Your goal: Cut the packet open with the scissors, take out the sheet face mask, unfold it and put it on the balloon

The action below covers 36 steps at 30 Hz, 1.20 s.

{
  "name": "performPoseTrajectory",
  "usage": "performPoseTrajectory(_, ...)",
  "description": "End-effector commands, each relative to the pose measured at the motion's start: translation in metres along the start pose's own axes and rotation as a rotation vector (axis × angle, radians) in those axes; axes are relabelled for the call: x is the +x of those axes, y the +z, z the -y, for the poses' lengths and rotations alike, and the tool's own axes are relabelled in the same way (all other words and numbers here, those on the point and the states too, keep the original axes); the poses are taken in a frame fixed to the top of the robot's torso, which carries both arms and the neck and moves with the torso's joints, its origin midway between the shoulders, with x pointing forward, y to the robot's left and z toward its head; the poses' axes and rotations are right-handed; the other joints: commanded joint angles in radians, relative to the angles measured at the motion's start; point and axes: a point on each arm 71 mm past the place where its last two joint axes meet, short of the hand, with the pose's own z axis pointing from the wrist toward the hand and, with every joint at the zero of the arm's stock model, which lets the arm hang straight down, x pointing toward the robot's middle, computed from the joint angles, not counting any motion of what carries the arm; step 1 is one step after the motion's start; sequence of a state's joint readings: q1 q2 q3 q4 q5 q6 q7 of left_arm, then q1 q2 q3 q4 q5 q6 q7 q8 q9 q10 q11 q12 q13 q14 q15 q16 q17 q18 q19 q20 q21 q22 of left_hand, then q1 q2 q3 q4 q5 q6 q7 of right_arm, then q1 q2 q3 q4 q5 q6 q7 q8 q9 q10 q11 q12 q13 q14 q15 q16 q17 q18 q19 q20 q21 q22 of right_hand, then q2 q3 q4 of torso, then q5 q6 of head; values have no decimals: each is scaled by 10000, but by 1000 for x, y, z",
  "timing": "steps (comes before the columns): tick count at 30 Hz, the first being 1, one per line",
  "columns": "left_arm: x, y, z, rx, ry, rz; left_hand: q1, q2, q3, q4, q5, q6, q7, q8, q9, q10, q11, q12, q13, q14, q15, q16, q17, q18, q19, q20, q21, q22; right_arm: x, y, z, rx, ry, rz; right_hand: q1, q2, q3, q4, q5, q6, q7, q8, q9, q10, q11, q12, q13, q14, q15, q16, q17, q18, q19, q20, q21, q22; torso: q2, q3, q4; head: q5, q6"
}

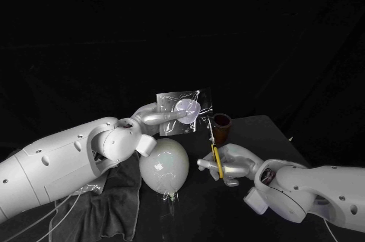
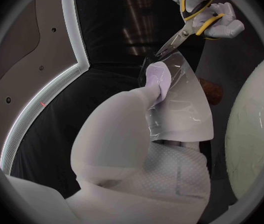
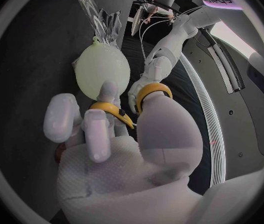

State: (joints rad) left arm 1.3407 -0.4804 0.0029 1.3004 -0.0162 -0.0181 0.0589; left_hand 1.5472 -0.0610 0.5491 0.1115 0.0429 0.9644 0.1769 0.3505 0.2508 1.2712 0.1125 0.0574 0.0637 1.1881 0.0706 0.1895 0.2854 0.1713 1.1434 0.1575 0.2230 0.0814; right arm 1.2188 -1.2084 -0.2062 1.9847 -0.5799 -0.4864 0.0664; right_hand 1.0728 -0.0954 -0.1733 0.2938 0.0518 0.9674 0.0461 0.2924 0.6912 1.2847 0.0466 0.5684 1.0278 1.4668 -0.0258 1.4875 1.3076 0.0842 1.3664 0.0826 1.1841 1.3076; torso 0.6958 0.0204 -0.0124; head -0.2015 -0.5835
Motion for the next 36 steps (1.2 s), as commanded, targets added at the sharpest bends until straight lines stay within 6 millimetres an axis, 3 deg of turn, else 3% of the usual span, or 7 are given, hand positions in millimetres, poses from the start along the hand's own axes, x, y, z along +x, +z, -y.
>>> performPoseTrajectory(1, 5, 0, 1, 45, 12, -329, -38, 80, 65, 2, 60, 41, -4, 64, 991, 55, -26, 67, 0, 3, -49, -17, 11, 111, 91, 13, 34, -9, -1, 1, -2, -139, 49, 67, 41, 137, -85, -5, -37, -628, 601, 132, 49, 982, -197, 989, 34, 633, -89, 41, 1448, 0, 52, -37, 49, 1120, -2, 2, 6, -11, -7)
performPoseTrajectory(8, 3, 0, 1, 48, 11, -290, -38, 80, 65, 2, 60, 41, -4, 64, 991, 55, -26, 67, 0, 3, -49, -17, 11, 111, 91, 13, 34, -9, -1, 1, -2, -135, 40, 64, 76, 202, -151, -9, -37, -544, 555, 243, 94, 1026, -240, 1011, 53, 646, -126, 57, 1476, -12, 81, -77, 97, 1145, 4, 0, -1, -13, 0)
performPoseTrajectory(13, 2, 0, 0, 48, 13, -249, -38, 80, 65, 2, 60, 41, -4, 64, 991, 55, -26, 67, 0, 3, -49, -17, 11, 111, 91, 13, 34, -9, -1, 1, -2, -183, 33, 45, 96, 69, -267, 7, -34, -974, 657, 57, 13, 958, -171, 749, -71, 593, -91, -50, 1339, 3, 16, -86, -22, 1110, 4, 4, 1, 4, -4)
performPoseTrajectory(20, 1, 0, 0, 46, 24, -193, -38, 80, 65, 2, 60, 41, -4, 64, 991, 55, -26, 67, 0, 3, -49, -17, 11, 111, 91, 13, 34, -9, -1, 0, -5, -392, -21, 191, 72, -509, -120, 35, -21, -1745, 980, -323, -165, -101, 129, -1595, -1425, 146, 154, -864, 304, 86, -289, 97, -542, 928, 0, 7, -7, 15, -2)
performPoseTrajectory(21, 1, 0, 0, 46, 30, -187, -38, 80, 65, 2, 60, 41, -4, 64, 991, 55, -26, 67, 0, 3, -49, -17, 11, 111, 91, 13, 34, -9, -1, 0, -5, -419, -36, 231, 66, -803, -196, 51, -9, -2120, 1119, -523, -244, -436, 260, -1988, -1707, -41, 255, -1232, -153, 103, -359, 179, -665, 884, 0, 7, -7, 15, -2)
performPoseTrajectory(26, 1, 0, 0, 53, 147, -191, -53, 76, 81, -14, 60, 39, -5, 68, 1001, 57, -27, 66, 0, 6, -50, -20, 17, 112, 93, 11, 37, -10, -2, 0, -4, -401, -8, 339, 73, -1308, -535, 71, 15, -2663, 1381, -801, -351, -1318, 540, -3195, -2777, -288, 486, -1739, -770, 153, -513, 392, -930, 790, -4, 10, -3, 15, 6)
performPoseTrajectory(36, 2, 0, 1, 116, 461, -272, -56, 75, 84, -17, 60, 39, -5, 69, 1003, 58, -28, 66, 0, 6, -50, -21, 18, 112, 93, 11, 37, -10, -2, 1, -4, -336, 33, 286, 51, -1543, -738, 100, 35, -2986, 1573, -934, -418, -1871, 772, -4152, -3960, -708, 684, -2365, -1570, 204, -681, 597, -1167, 709, 10, 2, -2, -4, 20)
